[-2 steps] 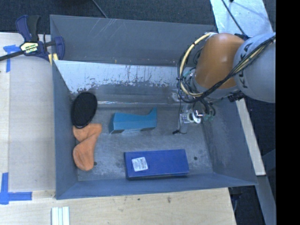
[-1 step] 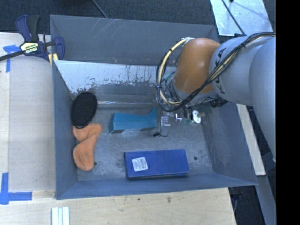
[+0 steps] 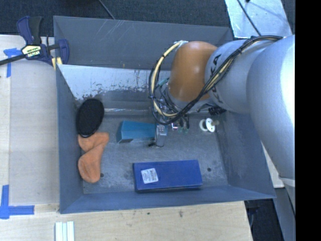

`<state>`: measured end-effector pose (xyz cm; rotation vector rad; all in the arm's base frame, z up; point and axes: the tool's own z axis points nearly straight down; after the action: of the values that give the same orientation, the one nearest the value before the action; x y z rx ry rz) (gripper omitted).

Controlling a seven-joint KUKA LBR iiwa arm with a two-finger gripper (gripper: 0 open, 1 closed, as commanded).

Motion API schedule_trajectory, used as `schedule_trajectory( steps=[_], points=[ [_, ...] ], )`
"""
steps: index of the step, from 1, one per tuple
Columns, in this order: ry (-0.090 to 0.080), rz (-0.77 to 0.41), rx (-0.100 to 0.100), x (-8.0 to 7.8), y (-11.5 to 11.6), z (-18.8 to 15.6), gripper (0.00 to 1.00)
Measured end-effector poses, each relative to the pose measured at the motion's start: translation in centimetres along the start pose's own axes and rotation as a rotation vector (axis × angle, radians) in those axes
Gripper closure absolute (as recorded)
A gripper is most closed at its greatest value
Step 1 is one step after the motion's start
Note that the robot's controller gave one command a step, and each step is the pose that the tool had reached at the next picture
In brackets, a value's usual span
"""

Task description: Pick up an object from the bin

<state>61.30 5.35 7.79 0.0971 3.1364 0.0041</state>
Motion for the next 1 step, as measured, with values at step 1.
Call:
schedule_trajectory(
  steps=[1],
  points=[
    [-0.002, -0.103, 0.003, -0.47, -0.08, 0.60, 1.00]
  ],
)
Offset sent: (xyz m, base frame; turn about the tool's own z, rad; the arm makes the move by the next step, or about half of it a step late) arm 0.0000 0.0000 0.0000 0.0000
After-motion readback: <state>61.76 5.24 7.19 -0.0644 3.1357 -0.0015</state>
